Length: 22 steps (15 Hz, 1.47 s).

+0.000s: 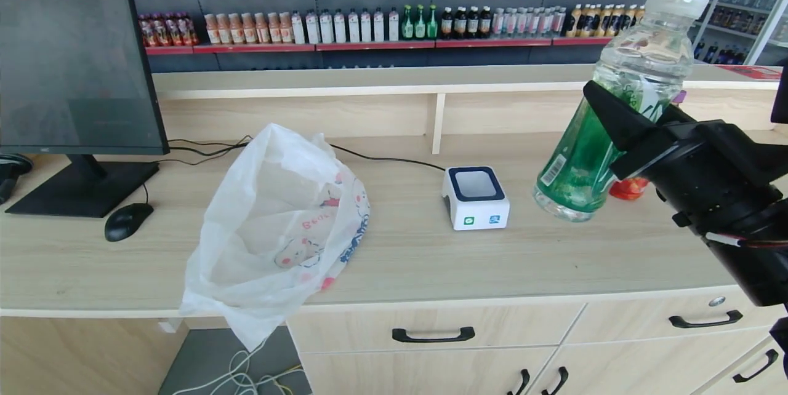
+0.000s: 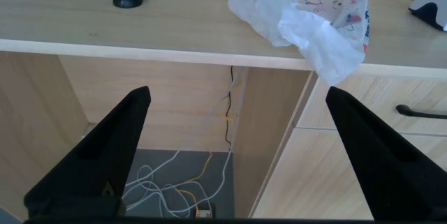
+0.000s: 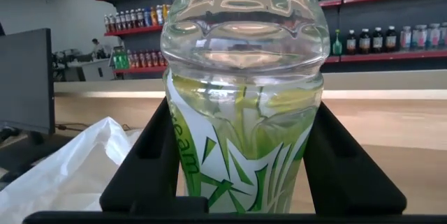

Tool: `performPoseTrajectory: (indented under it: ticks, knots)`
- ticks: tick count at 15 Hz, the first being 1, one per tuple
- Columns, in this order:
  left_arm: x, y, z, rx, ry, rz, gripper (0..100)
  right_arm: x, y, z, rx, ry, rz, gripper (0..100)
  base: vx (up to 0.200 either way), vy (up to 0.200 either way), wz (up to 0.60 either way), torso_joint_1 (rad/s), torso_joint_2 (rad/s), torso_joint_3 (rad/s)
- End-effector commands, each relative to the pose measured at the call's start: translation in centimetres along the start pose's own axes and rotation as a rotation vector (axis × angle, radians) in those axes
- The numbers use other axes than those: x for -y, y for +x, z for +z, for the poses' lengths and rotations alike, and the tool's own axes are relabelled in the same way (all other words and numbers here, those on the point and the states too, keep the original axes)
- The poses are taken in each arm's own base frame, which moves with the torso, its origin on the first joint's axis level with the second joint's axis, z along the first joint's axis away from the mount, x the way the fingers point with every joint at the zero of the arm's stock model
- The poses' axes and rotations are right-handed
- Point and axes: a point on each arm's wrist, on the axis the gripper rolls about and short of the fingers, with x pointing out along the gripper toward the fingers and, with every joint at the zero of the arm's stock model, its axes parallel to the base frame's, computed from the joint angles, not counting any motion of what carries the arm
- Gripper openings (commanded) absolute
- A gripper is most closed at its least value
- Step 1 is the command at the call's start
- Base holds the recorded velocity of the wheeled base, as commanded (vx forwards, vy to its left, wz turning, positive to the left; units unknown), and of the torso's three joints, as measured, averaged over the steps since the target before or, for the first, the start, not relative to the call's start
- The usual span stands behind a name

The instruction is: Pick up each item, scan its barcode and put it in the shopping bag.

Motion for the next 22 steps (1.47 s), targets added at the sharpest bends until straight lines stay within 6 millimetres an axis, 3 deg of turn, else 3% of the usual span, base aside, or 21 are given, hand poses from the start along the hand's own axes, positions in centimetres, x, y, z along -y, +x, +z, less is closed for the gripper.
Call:
performPoseTrajectory:
  ticks: [1,4,10,11,13,19,22]
  knots:
    - [0.0,0.0,0.0,0.002,0.000,0.000,100,0.4,-0.5,0.7,0.016,-0.008,-0.014,0,0.000,0.000,0.00,0.000,0.00,0.000]
    - [0.0,0.0,0.0,0.000,-0.002,0.000,100,0.5,-0.3,0.8,0.025,-0.015,-0.001,0,0.000,0.000,0.00,0.000,0.00,0.000]
    - [0.0,0.0,0.0,0.000,-0.002,0.000,100,1.2,1.6,-3.8,-0.100,-0.075,0.238,0,0.000,0.000,0.00,0.000,0.00,0.000]
    - [0.0,0.0,0.0,0.000,-0.002,0.000,100,1.2,1.6,-3.8,-0.100,-0.075,0.238,0,0.000,0.000,0.00,0.000,0.00,0.000]
    - [0.0,0.0,0.0,0.000,-0.002,0.000,100,1.7,3.6,-5.6,-0.100,-0.130,0.325,0,0.000,0.000,0.00,0.000,0.00,0.000]
    - [0.0,0.0,0.0,0.000,-0.002,0.000,100,3.2,7.5,-8.4,-0.042,-0.259,0.479,0,0.000,0.000,0.00,0.000,0.00,0.000]
    - [0.0,0.0,0.0,0.002,-0.002,0.000,100,3.5,10.5,-8.1,0.083,-0.374,0.524,0,0.000,0.000,0.00,0.000,0.00,0.000]
